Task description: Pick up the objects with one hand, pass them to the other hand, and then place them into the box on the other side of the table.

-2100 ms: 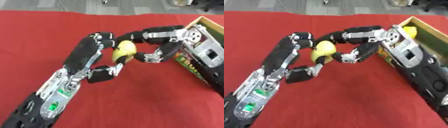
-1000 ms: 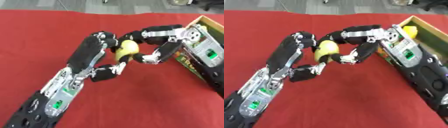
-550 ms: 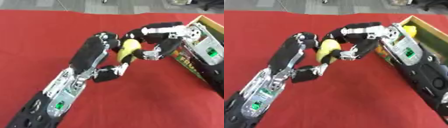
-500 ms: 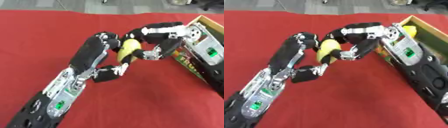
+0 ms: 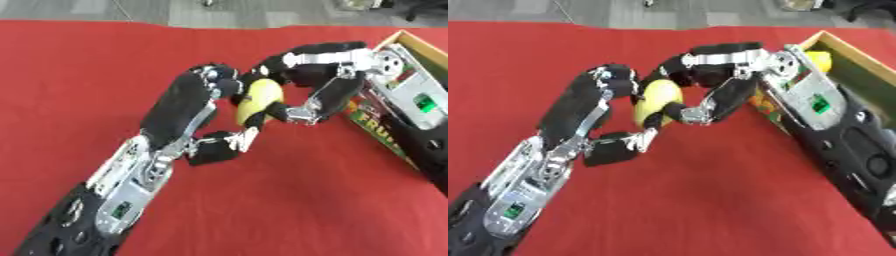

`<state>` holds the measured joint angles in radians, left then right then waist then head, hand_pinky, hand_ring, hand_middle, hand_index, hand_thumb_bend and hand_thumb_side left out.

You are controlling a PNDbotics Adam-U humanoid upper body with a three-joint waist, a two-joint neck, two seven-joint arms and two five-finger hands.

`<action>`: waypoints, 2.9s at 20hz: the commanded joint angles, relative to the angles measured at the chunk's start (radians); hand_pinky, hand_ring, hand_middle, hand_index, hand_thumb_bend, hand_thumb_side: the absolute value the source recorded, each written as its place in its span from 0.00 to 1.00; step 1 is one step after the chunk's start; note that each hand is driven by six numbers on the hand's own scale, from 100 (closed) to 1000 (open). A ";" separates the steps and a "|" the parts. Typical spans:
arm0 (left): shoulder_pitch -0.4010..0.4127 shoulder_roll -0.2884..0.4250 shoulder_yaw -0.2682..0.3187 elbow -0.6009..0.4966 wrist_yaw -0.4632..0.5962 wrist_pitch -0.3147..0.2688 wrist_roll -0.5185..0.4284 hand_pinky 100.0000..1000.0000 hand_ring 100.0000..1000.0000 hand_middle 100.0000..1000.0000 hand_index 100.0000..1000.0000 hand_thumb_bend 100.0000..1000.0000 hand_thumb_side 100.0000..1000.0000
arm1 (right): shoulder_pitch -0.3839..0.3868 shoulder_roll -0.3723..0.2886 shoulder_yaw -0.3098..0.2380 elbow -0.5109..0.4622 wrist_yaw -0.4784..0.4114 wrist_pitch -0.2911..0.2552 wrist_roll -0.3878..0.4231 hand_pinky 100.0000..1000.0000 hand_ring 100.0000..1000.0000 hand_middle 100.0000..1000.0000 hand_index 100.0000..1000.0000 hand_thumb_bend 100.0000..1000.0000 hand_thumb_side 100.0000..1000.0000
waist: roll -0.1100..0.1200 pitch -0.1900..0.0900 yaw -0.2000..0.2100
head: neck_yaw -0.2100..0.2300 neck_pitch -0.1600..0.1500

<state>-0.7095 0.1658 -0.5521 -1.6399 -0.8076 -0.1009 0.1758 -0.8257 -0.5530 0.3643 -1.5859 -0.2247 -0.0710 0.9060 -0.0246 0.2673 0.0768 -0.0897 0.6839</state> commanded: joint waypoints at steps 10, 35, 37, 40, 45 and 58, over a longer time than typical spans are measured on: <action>-0.024 -0.012 0.002 -0.003 -0.007 0.043 0.061 0.64 0.52 0.44 0.53 0.00 0.08 | -0.011 -0.020 0.004 -0.080 -0.040 0.012 0.001 0.89 1.00 0.63 0.56 0.00 0.14 | 0.003 -0.014 -0.002 | -0.005 -0.011; -0.021 -0.018 -0.013 0.023 -0.093 0.068 0.097 0.69 0.65 0.57 0.84 0.82 0.37 | -0.005 -0.041 -0.003 -0.110 -0.068 0.022 0.001 0.88 1.00 0.60 0.54 0.00 0.14 | 0.003 -0.014 -0.002 | -0.006 -0.011; -0.021 -0.018 -0.012 0.023 -0.091 0.069 0.107 0.69 0.65 0.57 0.84 0.83 0.39 | -0.004 -0.042 -0.003 -0.110 -0.067 0.022 0.001 0.88 1.00 0.60 0.54 0.00 0.14 | 0.003 -0.014 -0.002 | -0.006 -0.012; -0.019 -0.018 -0.012 0.025 -0.091 0.074 0.121 0.69 0.65 0.57 0.84 0.84 0.39 | -0.003 -0.043 -0.005 -0.109 -0.068 0.021 0.001 0.88 1.00 0.60 0.54 0.00 0.14 | 0.003 -0.014 -0.002 | -0.005 -0.012; -0.011 -0.012 -0.008 0.017 -0.085 0.093 0.159 0.69 0.65 0.57 0.86 0.84 0.35 | 0.000 -0.050 -0.011 -0.110 -0.071 0.018 0.001 0.88 1.00 0.60 0.54 0.00 0.14 | 0.004 -0.014 -0.002 | -0.008 -0.014; 0.047 0.072 -0.013 -0.058 -0.029 0.135 0.318 0.67 0.65 0.56 0.90 0.87 0.26 | 0.008 -0.080 -0.031 -0.103 -0.080 0.003 0.001 0.87 1.00 0.59 0.54 0.00 0.14 | 0.013 -0.018 0.000 | -0.025 -0.010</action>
<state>-0.6577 0.2035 -0.5760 -1.6828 -0.8454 0.0314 0.4788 -0.8009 -0.5961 0.3554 -1.6633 -0.2870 -0.0627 0.9066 -0.0115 0.2680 0.0760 -0.1091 0.6821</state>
